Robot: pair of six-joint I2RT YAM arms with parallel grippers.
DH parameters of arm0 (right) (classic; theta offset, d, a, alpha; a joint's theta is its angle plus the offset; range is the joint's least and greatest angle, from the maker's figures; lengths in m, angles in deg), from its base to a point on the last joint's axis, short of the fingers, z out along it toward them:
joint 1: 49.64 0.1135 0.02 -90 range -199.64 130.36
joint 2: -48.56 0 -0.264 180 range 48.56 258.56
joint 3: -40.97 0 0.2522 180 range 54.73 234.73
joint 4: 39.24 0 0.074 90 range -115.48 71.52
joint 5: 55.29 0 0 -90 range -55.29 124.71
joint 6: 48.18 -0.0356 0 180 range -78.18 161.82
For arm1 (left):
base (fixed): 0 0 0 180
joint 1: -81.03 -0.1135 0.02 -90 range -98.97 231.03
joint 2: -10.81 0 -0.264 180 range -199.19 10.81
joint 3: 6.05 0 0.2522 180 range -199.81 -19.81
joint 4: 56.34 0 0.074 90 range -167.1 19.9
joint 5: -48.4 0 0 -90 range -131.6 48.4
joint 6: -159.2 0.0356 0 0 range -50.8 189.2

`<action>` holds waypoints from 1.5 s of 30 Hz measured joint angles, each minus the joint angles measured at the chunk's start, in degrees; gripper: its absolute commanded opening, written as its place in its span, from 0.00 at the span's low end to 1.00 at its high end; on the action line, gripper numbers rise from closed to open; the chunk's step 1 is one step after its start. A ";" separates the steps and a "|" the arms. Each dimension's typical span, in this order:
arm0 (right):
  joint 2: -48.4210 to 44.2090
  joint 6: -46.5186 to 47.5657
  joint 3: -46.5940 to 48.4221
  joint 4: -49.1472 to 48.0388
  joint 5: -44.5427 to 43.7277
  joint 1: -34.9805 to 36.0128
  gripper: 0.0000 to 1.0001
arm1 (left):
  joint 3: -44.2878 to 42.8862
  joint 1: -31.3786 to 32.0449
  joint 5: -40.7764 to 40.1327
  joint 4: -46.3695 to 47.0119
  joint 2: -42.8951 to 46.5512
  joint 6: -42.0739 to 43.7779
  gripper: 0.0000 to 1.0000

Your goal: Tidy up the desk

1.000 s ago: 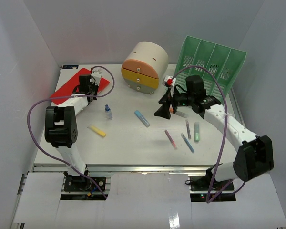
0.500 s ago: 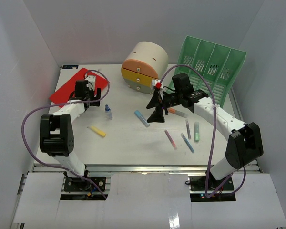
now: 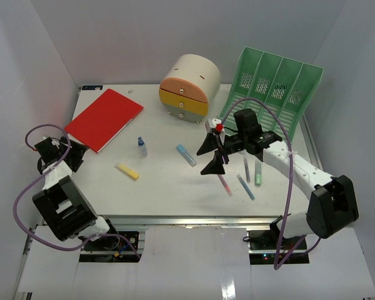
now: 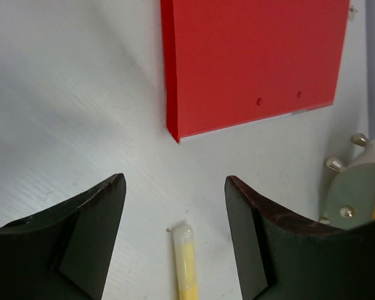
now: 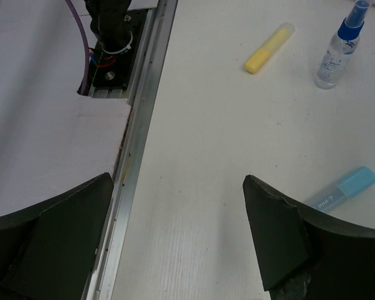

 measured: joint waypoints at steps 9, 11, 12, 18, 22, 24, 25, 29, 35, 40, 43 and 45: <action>-1.89 0.07 -1.95 -1.89 4.04 -3.76 0.91 | 1.32 -1.26 14.68 14.49 -13.66 -9.72 0.61; -2.43 0.13 -2.26 -2.05 4.75 -4.38 0.92 | 1.31 -1.25 16.53 16.43 -16.06 -10.60 0.61; -2.66 0.16 -2.42 -2.09 5.10 -4.70 0.92 | 1.28 -1.25 17.23 17.14 -17.14 -10.88 0.60; -2.81 0.20 -2.55 -2.30 6.73 -6.15 0.92 | 1.03 -1.25 18.52 19.37 -19.83 -11.67 0.51; -2.81 0.20 -2.55 -2.33 7.47 -6.95 0.91 | 0.26 -1.25 18.08 20.32 -20.17 -11.65 0.50; -2.81 0.20 -2.57 -2.33 7.66 -7.23 0.92 | -0.19 -1.25 17.57 20.44 -20.18 -11.39 0.50; -2.81 0.20 -2.57 -2.34 7.75 -7.36 0.92 | -0.46 -1.25 17.27 20.47 -20.19 -11.21 0.50; -2.81 0.20 -2.57 -2.50 8.37 -7.83 0.92 | -1.59 -1.25 16.50 20.76 -20.58 -10.40 0.49; -2.77 0.18 -2.57 -2.72 9.01 -8.21 0.91 | -2.03 -1.25 16.46 22.24 -22.50 -10.00 0.49; -2.68 0.13 -2.57 -2.77 9.53 -8.41 0.91 | -2.03 -1.25 16.63 22.89 -24.58 -10.00 0.49; -2.68 0.09 -2.57 -2.90 9.78 -8.53 0.92 | -2.13 -1.25 16.81 23.19 -24.85 -10.00 0.49; -2.68 0.03 -2.60 -3.05 9.90 -8.58 0.92 | -2.42 -1.25 17.04 23.70 -24.98 -10.01 0.48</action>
